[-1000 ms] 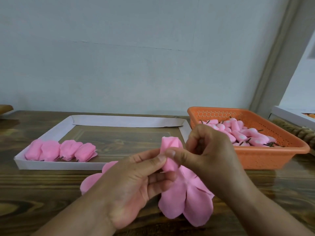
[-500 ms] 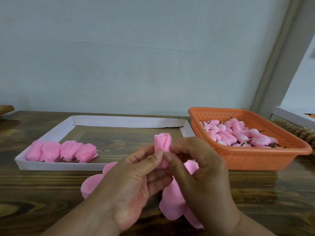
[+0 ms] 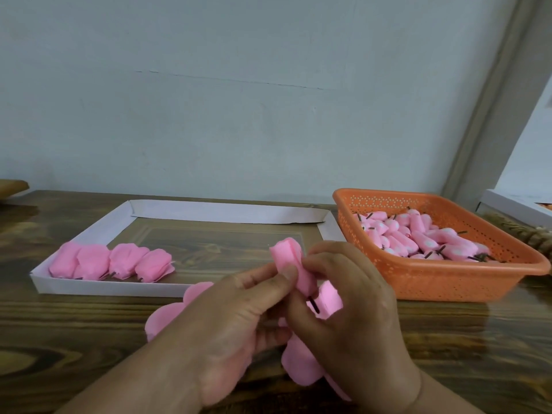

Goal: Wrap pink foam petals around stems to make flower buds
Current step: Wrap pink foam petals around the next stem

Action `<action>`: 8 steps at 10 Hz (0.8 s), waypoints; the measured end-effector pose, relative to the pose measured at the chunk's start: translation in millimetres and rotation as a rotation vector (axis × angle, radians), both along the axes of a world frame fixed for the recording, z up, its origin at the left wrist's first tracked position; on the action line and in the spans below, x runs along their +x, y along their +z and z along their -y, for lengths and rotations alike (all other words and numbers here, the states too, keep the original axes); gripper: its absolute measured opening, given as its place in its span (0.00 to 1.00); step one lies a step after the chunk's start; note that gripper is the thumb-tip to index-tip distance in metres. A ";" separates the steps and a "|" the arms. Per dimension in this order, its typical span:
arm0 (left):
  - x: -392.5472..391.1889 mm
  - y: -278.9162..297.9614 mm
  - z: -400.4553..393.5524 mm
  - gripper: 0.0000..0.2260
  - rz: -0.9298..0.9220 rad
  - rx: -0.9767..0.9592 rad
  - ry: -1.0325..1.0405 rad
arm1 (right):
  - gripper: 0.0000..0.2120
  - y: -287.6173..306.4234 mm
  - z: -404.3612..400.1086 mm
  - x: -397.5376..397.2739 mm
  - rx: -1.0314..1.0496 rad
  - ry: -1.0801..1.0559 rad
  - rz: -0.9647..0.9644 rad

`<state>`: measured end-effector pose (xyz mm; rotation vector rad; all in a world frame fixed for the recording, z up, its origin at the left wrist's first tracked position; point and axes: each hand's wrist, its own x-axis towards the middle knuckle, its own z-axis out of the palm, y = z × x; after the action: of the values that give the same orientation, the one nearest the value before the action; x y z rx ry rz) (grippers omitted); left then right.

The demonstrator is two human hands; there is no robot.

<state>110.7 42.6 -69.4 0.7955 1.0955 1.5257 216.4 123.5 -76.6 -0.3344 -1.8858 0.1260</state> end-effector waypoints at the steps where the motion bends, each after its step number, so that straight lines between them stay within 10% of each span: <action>1: -4.7 1.3 -0.7 0.16 0.038 0.015 -0.019 | 0.06 6.0 0.7 3.1 -0.156 0.158 -0.023; 6: -14.8 -4.0 -7.2 0.26 0.146 0.295 -0.345 | 0.09 16.4 12.5 8.2 -0.958 0.714 -0.026; 8: -27.3 -16.5 -4.0 0.41 -0.125 0.165 -0.194 | 0.12 13.4 16.8 4.4 -1.121 0.964 -0.051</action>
<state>83.4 46.6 -86.0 1.0914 0.9604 1.4294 220.9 106.7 -63.2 -0.1132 -1.5994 1.8323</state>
